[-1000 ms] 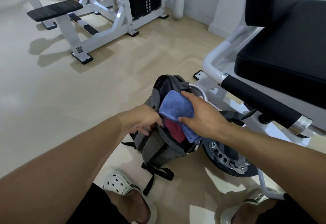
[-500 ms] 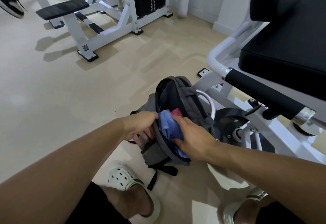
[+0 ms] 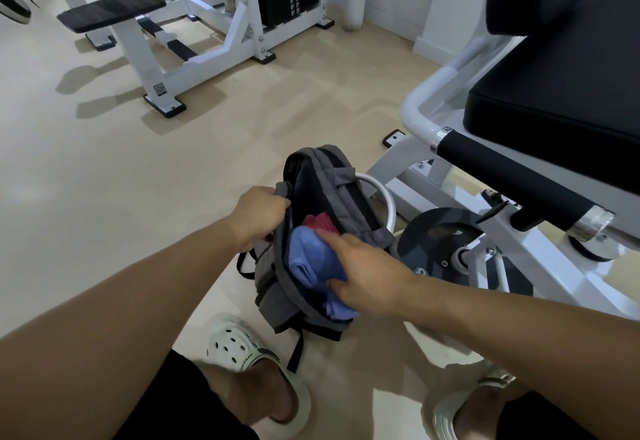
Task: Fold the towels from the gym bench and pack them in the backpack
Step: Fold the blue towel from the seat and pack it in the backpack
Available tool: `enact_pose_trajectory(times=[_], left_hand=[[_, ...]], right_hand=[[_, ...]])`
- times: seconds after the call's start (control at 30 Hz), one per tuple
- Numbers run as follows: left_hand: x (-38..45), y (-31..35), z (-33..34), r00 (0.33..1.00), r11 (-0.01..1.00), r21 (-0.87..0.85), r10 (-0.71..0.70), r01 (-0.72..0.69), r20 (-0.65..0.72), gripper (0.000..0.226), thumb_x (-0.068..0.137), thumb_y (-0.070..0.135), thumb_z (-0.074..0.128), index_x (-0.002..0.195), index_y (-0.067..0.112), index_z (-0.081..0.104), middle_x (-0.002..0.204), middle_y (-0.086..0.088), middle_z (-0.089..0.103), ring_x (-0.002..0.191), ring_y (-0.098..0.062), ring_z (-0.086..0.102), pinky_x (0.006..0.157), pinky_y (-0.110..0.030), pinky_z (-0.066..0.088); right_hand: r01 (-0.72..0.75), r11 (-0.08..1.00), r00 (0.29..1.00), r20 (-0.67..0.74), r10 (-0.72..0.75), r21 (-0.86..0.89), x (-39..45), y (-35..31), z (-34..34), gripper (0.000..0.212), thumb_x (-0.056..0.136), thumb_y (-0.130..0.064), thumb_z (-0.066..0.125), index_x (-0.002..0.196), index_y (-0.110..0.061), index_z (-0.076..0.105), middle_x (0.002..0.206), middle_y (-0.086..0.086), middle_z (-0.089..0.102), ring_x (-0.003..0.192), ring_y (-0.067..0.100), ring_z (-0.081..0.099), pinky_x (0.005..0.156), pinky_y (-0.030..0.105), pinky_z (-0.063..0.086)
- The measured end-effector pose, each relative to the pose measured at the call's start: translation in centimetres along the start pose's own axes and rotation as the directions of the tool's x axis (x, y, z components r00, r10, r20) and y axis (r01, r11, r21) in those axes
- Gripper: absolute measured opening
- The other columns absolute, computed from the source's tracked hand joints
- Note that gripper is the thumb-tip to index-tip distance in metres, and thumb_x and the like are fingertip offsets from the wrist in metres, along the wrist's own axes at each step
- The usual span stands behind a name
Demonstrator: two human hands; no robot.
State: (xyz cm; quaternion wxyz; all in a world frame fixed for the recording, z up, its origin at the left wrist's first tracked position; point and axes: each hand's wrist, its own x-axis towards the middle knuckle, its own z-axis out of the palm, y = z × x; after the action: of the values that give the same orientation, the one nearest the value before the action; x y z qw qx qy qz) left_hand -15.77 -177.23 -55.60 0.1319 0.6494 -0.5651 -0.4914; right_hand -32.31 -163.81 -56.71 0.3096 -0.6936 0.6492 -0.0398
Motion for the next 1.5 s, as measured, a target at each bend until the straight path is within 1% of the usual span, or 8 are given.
enact_pose_trajectory(times=[0.17, 0.37, 0.57, 0.93, 1.03, 1.17, 1.33, 1.5], left_hand=[[-1.2, 0.8, 0.7, 0.988, 0.910, -0.391, -0.094, 0.136, 0.126, 0.027, 0.104, 0.010, 0.046, 0.117, 0.004, 0.069, 0.111, -0.016, 0.075, 0.092, -0.031, 0.071, 0.082, -0.043, 0.063], [-2.9, 1.5, 3.0, 0.978, 0.861, -0.487, -0.049, 0.145, 0.204, 0.021, 0.106, 0.014, 0.046, 0.112, 0.007, 0.064, 0.105, -0.017, 0.070, 0.099, -0.036, 0.069, 0.091, -0.051, 0.059], [-3.0, 1.4, 3.6, 0.973, 0.879, -0.458, -0.030, 0.135, 0.230, 0.029, 0.105, 0.017, 0.052, 0.131, 0.010, 0.061, 0.119, -0.016, 0.071, 0.106, -0.036, 0.070, 0.079, -0.045, 0.063], [-4.6, 1.5, 3.6, 0.936, 0.974, -0.193, -0.046, 0.120, 0.349, 0.070, 0.082, 0.020, 0.078, 0.145, 0.007, 0.050, 0.147, -0.012, 0.054, 0.131, -0.030, 0.056, 0.084, -0.047, 0.064], [-5.5, 1.5, 3.7, 0.904, 0.997, -0.049, -0.036, 0.062, 0.426, 0.059, 0.087, 0.014, 0.078, 0.139, 0.003, 0.051, 0.129, 0.001, 0.054, 0.122, -0.021, 0.057, 0.088, -0.043, 0.063], [-6.7, 1.2, 4.2, 0.851, 0.991, 0.131, -0.067, -0.002, 0.522, 0.042, 0.081, 0.016, 0.085, 0.113, 0.001, 0.063, 0.119, -0.007, 0.056, 0.120, -0.016, 0.057, 0.091, -0.045, 0.061], [-8.2, 0.5, 5.8, 0.817, 0.964, 0.256, -0.087, -0.076, 0.570, 0.057, 0.079, 0.020, 0.087, 0.035, 0.023, 0.050, 0.038, 0.017, 0.045, 0.071, -0.007, 0.055, 0.091, -0.043, 0.062], [-8.4, 0.3, 7.2, 0.832, 0.954, 0.261, -0.024, -0.146, 0.555, 0.054, 0.077, 0.026, 0.088, 0.036, 0.022, 0.054, 0.057, 0.009, 0.053, 0.086, -0.011, 0.061, 0.090, -0.038, 0.062]], right_hand=[[-0.083, 0.983, 0.940, -0.314, 0.132, 0.164, 0.6, 0.4, -2.0, 0.073, 0.101, -0.030, 0.055, 0.160, -0.027, 0.011, 0.156, 0.005, 0.027, 0.125, 0.031, 0.057, 0.101, 0.041, 0.048], [-0.082, 0.996, 0.953, -0.290, 0.090, 0.041, 1.7, 2.4, -0.8, 0.067, 0.102, -0.023, 0.054, 0.159, -0.022, 0.018, 0.158, 0.005, 0.019, 0.121, 0.034, 0.054, 0.093, 0.043, 0.051], [-0.135, 0.948, 0.988, -0.113, 0.106, -0.290, 2.1, 3.8, -0.1, 0.079, 0.094, -0.011, 0.062, 0.158, -0.020, 0.017, 0.154, 0.013, 0.024, 0.129, 0.037, 0.045, 0.095, 0.050, 0.053], [0.032, 0.915, 0.842, -0.482, -0.242, -0.403, 3.2, 2.9, -5.3, 0.056, 0.085, -0.004, 0.063, 0.140, -0.015, 0.058, 0.147, 0.007, 0.054, 0.140, 0.032, 0.045, 0.114, 0.042, 0.032], [0.056, 0.905, 0.911, -0.349, -0.218, -0.421, 3.7, 3.8, -5.9, 0.052, 0.098, -0.010, 0.050, 0.149, -0.018, 0.048, 0.158, 0.004, 0.044, 0.147, 0.027, 0.037, 0.122, 0.039, 0.016], [0.086, 0.888, 0.959, -0.203, -0.196, -0.453, 3.9, 3.9, -5.9, 0.038, 0.105, -0.024, 0.039, 0.139, -0.027, 0.056, 0.135, 0.001, 0.061, 0.120, 0.026, 0.054, 0.098, 0.043, 0.043], [0.005, 0.895, 0.997, -0.063, -0.037, -0.446, 4.0, 3.7, -6.1, 0.042, 0.107, -0.047, 0.033, 0.120, -0.027, 0.068, 0.116, 0.001, 0.061, 0.117, 0.024, 0.049, 0.092, 0.042, 0.045], [0.000, 0.888, 1.000, 0.005, 0.003, -0.459, 4.8, 4.3, -5.4, 0.042, 0.100, -0.059, 0.042, 0.122, -0.038, 0.071, 0.121, 0.000, 0.058, 0.122, 0.023, 0.043, 0.097, 0.039, 0.036]])
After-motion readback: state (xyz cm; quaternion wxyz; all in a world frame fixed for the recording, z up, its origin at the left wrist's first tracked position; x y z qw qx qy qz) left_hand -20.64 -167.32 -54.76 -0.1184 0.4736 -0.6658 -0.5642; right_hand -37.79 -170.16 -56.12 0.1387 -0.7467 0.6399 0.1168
